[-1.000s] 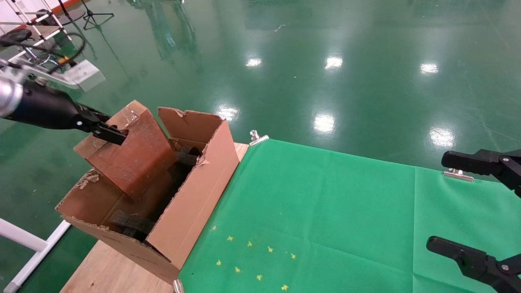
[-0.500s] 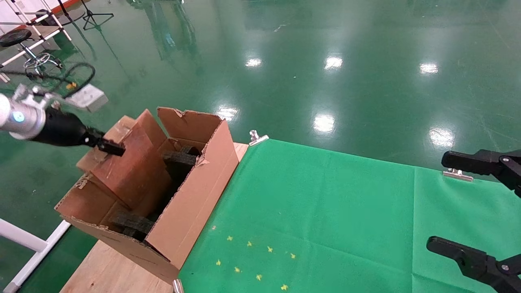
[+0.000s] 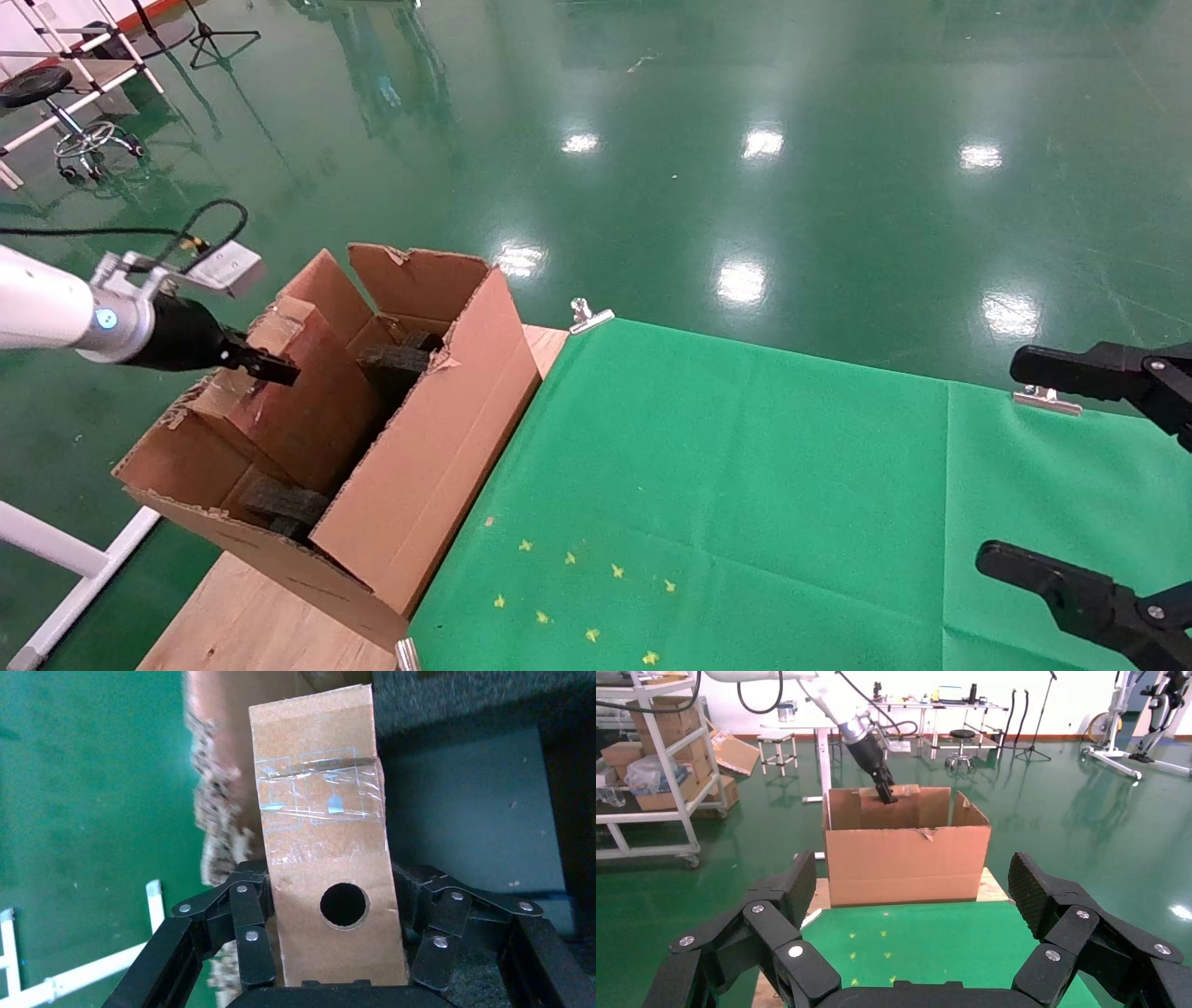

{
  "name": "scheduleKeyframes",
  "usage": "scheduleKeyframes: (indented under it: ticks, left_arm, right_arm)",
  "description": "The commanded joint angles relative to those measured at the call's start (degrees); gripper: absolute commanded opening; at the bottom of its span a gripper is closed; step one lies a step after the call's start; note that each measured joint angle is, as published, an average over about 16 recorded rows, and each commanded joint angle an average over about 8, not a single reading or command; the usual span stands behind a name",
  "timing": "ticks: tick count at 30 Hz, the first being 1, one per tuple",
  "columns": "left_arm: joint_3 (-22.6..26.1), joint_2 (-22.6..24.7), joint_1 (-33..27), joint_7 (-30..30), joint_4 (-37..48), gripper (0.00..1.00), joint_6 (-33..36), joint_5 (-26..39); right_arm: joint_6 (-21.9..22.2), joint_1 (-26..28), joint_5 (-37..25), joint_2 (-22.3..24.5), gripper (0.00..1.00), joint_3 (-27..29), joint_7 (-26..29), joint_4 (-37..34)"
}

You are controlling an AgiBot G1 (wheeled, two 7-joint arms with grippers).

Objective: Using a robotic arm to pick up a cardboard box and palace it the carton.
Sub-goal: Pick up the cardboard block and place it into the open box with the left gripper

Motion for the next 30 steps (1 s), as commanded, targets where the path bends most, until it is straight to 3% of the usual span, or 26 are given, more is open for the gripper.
scheduleKeyframes:
  ticks: [1, 24, 25, 30]
  left_arm:
    - [-0.09, 0.34, 0.94, -0.12, 0.36, 0.00, -0.85, -0.14]
    - [-2.43, 2.53, 10.77, -2.33, 1.09, 0.00, -6.71, -3.42]
    - [-2.55, 2.59, 10.93, -2.45, 1.07, 0.09, -6.74, -3.58]
    - [-2.99, 2.78, 11.60, -2.84, 0.99, 0.71, -7.08, -4.20]
  right_arm:
    - [0.00, 0.00, 0.00, 0.00, 1.00, 0.00, 0.00, 0.00]
    - [0.00, 0.00, 0.00, 0.00, 1.00, 0.00, 0.00, 0.00]
    - [0.00, 0.00, 0.00, 0.00, 1.00, 0.00, 0.00, 0.00]
    - [0.01, -0.01, 0.01, 0.00, 1.00, 0.00, 0.00, 0.00]
